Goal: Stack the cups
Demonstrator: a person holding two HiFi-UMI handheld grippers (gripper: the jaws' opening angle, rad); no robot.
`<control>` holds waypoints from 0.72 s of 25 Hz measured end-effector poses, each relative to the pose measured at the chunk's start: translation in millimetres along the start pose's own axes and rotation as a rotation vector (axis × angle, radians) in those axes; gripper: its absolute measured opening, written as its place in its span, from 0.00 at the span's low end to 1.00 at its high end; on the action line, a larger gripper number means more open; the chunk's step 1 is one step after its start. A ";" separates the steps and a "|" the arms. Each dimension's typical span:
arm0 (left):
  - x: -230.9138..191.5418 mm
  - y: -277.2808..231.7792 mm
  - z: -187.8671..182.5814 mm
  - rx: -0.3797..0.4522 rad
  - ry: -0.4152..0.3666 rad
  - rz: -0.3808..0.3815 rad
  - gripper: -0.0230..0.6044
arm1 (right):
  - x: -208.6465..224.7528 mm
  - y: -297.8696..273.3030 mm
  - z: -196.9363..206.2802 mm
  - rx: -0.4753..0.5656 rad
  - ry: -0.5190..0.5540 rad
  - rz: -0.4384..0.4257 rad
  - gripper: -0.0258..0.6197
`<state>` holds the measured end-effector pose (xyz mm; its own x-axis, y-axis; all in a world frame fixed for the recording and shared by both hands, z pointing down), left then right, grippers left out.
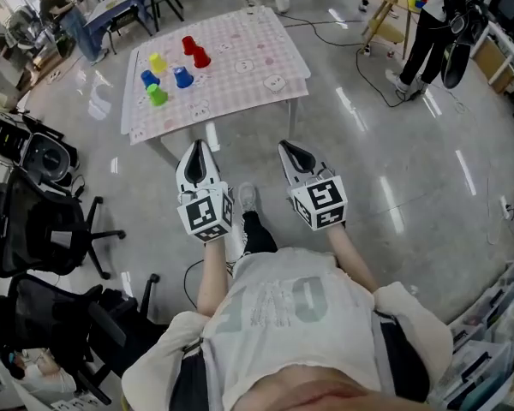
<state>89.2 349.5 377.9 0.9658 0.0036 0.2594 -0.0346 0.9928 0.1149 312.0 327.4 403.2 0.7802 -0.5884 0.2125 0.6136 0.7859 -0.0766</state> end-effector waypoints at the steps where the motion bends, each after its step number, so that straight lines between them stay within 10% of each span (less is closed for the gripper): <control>1: -5.8 -17.5 -0.4 0.011 0.002 0.003 0.09 | 2.3 -15.1 -4.7 0.004 0.012 -0.004 0.09; 18: -132.7 -316.6 24.9 0.063 -0.041 0.149 0.09 | 56.7 -331.9 -107.5 0.060 -0.010 0.077 0.09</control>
<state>-34.4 31.7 331.0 0.9374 0.1440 0.3170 -0.1939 0.9722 0.1316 165.6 12.7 336.0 0.8231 -0.5244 0.2179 0.5435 0.8387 -0.0347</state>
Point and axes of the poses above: the fingertips, and each gripper's own axes: y backward along the fingers, x to its right, z out of its underside, the point moved 8 cm from there along y, backward along the fingers, and after that the axes turned 13 degrees about -y, right-handed, at the moved point
